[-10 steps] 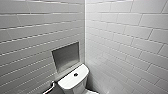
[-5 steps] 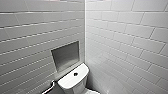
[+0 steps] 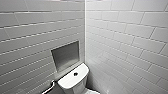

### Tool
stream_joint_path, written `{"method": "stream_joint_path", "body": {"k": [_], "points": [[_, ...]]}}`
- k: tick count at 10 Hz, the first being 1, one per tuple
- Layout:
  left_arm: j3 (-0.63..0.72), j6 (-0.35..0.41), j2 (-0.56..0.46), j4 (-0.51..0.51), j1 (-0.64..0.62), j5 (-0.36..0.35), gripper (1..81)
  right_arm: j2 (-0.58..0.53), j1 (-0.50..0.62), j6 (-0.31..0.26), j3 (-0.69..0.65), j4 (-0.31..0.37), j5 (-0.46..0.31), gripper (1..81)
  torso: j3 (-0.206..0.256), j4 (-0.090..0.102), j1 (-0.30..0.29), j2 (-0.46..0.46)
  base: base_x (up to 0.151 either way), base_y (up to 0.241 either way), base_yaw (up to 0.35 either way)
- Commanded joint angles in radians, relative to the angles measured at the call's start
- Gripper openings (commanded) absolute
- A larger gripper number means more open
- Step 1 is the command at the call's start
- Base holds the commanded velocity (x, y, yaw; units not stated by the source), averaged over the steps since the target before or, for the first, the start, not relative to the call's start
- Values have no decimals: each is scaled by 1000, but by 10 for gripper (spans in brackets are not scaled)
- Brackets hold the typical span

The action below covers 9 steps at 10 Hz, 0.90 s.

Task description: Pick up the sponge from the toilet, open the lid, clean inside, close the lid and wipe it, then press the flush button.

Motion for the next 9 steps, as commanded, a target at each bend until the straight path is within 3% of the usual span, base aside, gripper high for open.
{"method": "stream_joint_path", "body": {"k": [1, 6, 9], "points": [[88, -89, -64, -9, -241, 142, 811, -40, 22, 3, 32, 10, -43, 10, 0, 0, 0, 0, 0, 0, 0], [68, -237, -27, -8, -551, 282, 811, -36, 25, 3, 35, 10, -40, 10, -1, 0, 0, 1, 0, 0, 0], [10, -293, 11, -9, -643, 299, 811, -34, 23, 3, 35, 12, -26, 10, -75, 0, 0, 1, 0, 0, 0]]}}
